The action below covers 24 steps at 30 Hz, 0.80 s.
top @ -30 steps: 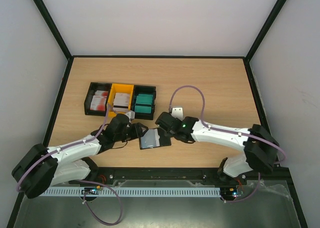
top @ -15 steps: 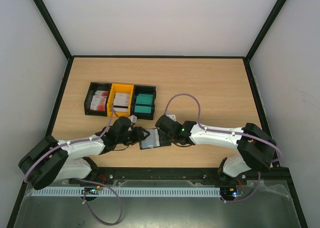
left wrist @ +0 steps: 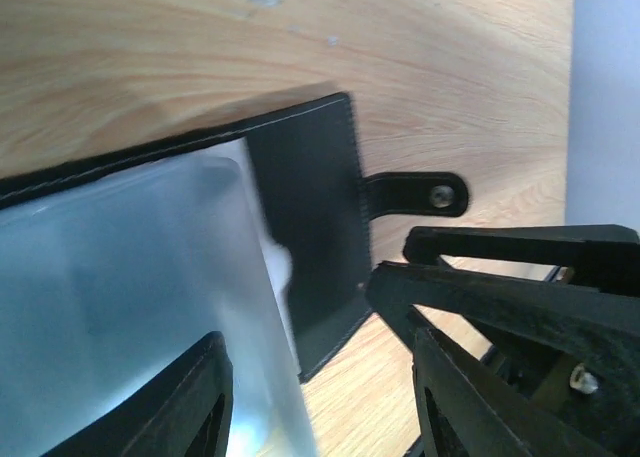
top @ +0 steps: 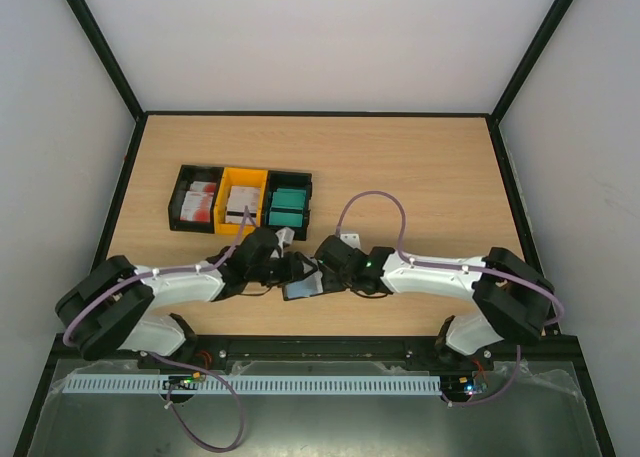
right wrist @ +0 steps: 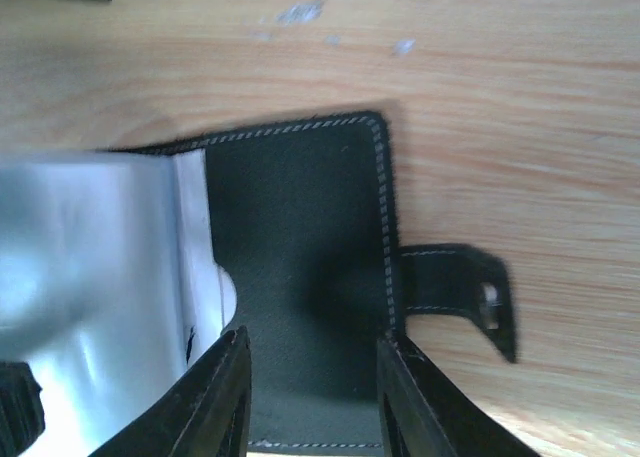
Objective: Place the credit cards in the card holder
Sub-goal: Turn over the card slot in the card holder.
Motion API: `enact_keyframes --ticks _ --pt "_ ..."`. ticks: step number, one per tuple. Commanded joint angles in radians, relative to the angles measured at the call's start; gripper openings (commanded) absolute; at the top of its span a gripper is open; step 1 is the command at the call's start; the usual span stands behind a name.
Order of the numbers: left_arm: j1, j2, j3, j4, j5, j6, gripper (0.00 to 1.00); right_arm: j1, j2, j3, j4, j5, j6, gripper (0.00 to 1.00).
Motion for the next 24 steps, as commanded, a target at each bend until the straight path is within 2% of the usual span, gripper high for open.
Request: enact_keyframes --ticks 1,7,17,24 --pt "-0.02 0.054 0.079 0.031 0.03 0.049 0.52 -0.005 -0.066 -0.021 -0.035 0.145 0.078 0.34" --pt "-0.047 0.16 0.15 0.048 0.033 0.066 0.52 -0.011 -0.172 -0.054 -0.082 0.261 0.159 0.35" --pt "-0.117 0.339 0.292 0.04 0.013 0.087 0.53 -0.032 -0.366 -0.116 -0.153 0.363 0.245 0.38" --pt "-0.126 0.403 0.347 -0.113 -0.125 0.093 0.52 -0.04 -0.404 -0.122 -0.155 0.331 0.224 0.4"
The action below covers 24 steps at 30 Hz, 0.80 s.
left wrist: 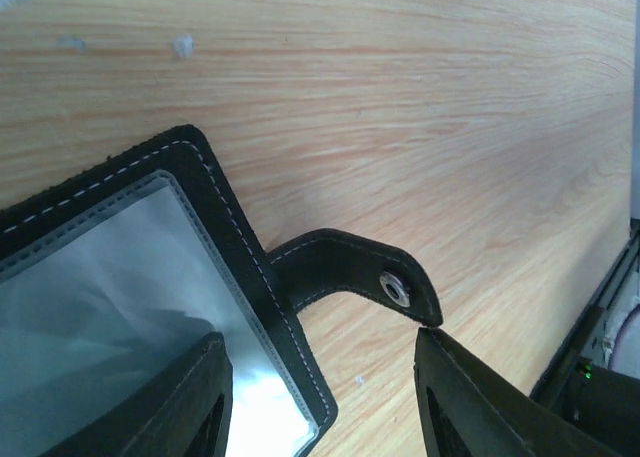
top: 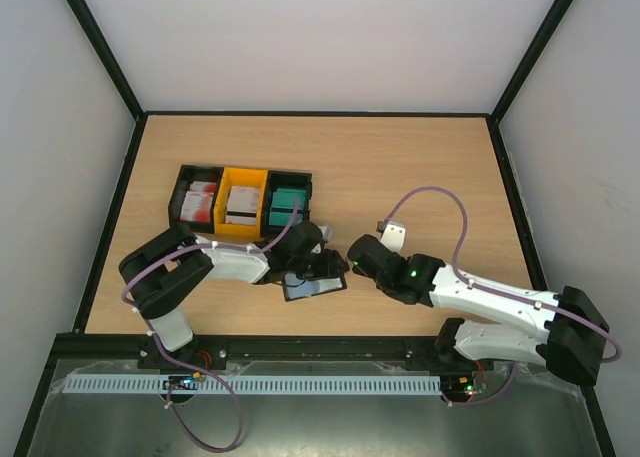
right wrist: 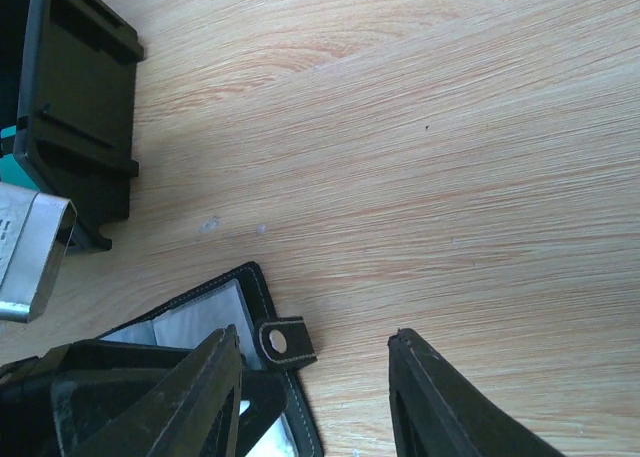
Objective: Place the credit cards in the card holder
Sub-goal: Turn over the card slot in the card holder.
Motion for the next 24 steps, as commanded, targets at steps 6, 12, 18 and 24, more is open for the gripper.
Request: enact_keyframes --ticks 6,12,18,24 --pt "-0.005 -0.018 0.069 -0.157 -0.085 0.054 0.5 -0.006 -0.038 -0.015 0.042 -0.07 -0.065 0.38" --pt "-0.005 -0.125 0.096 -0.256 -0.154 0.08 0.5 -0.006 -0.039 -0.039 0.156 -0.194 -0.152 0.27" --pt "0.0 -0.202 0.02 -0.289 -0.22 0.058 0.48 -0.004 0.083 0.003 0.203 -0.332 -0.26 0.22" --pt "0.019 -0.29 -0.085 -0.277 -0.245 0.012 0.39 0.025 0.224 0.088 0.206 -0.35 -0.315 0.08"
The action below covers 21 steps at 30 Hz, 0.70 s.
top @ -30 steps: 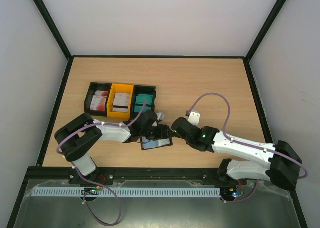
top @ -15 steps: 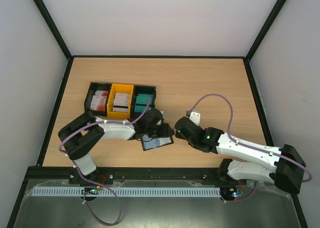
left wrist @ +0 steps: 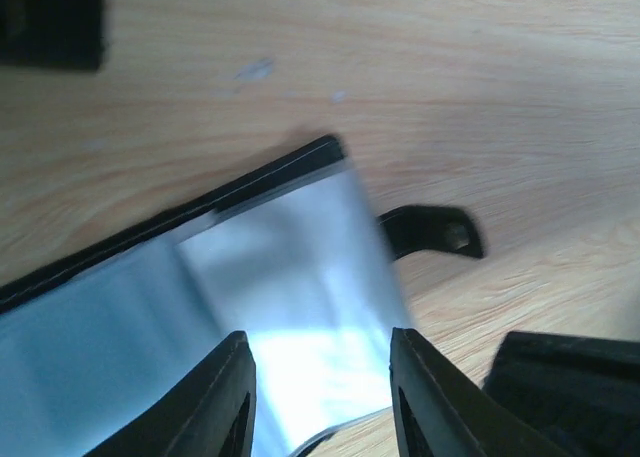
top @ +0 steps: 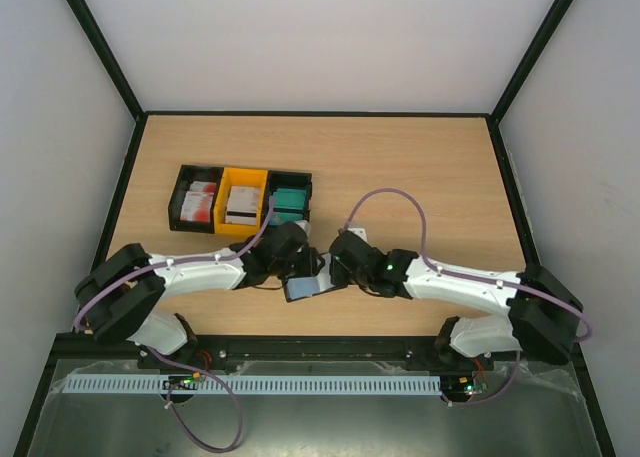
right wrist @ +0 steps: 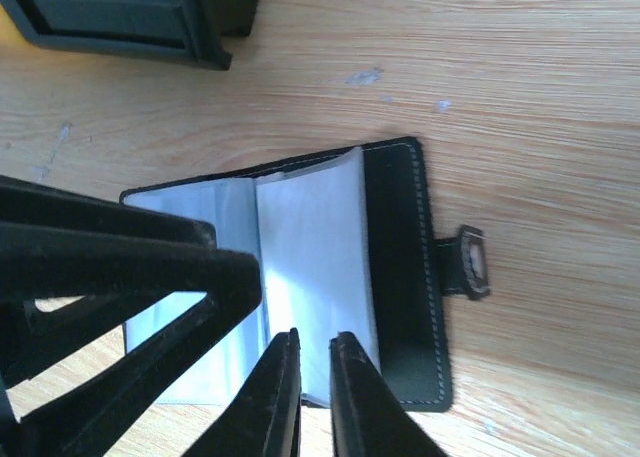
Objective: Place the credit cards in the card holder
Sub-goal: Turn over the card slot in the card holder.
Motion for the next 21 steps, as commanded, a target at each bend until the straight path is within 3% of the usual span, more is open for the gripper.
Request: enact_keyframes --ticks 1,6,11,15,21 --pt "0.018 -0.075 -0.076 -0.042 -0.046 -0.033 0.38 0.02 0.087 0.082 0.031 -0.037 -0.068 0.08" --pt "0.041 -0.148 -0.163 -0.045 -0.058 -0.069 0.33 0.032 0.191 0.11 0.077 -0.104 -0.086 0.1" --pt "0.06 -0.158 -0.219 -0.049 -0.046 -0.071 0.33 0.032 0.266 0.113 0.104 -0.136 -0.082 0.21" --pt "0.061 -0.155 -0.224 -0.104 -0.069 -0.052 0.34 0.033 0.304 0.114 0.072 -0.078 -0.044 0.29" --pt "0.067 -0.15 -0.226 -0.193 -0.113 -0.04 0.33 0.033 0.325 0.111 0.022 0.0 0.005 0.3"
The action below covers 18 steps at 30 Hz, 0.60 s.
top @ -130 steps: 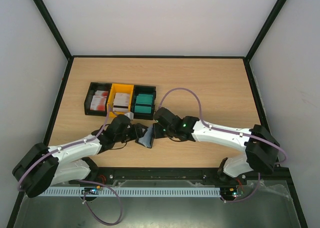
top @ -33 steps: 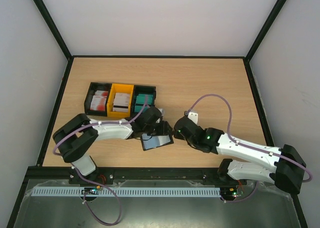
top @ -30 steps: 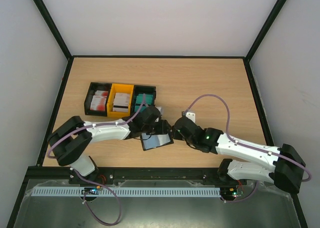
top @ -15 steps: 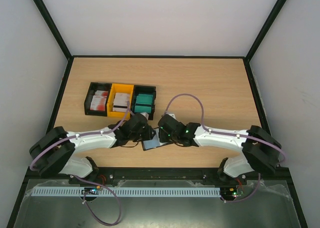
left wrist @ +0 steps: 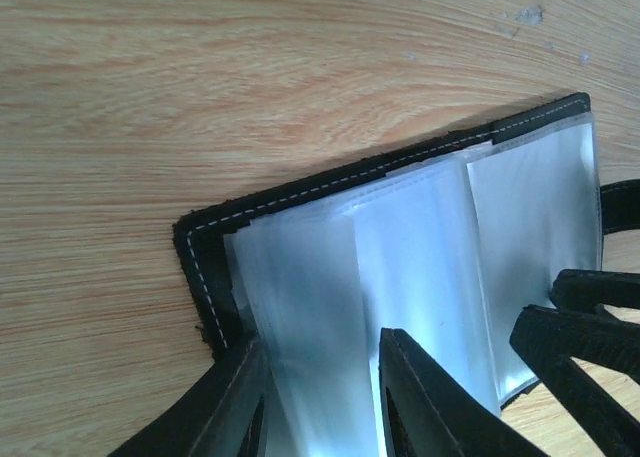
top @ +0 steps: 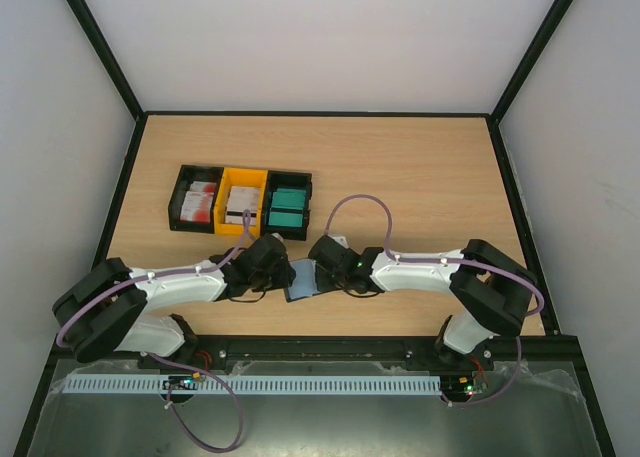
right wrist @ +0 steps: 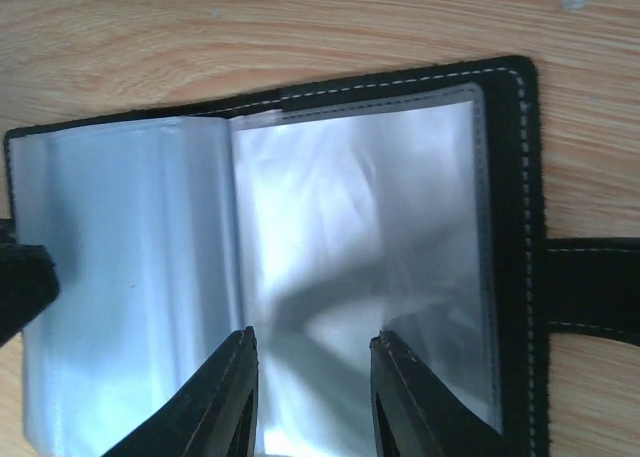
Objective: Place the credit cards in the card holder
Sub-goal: Turn over the card slot in the card holder.
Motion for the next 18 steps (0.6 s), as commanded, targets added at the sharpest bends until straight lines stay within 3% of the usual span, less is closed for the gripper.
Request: enact_keyframes --ticks 1,18 --pt "0.008 0.0 -0.01 -0.114 -0.049 0.015 0.33 0.006 0.012 0.021 -0.051 0.08 0.045 0.3" --pt "0.008 -0.006 0.056 -0.134 -0.003 0.029 0.12 0.007 -0.008 0.024 0.004 0.005 0.024 0.3"
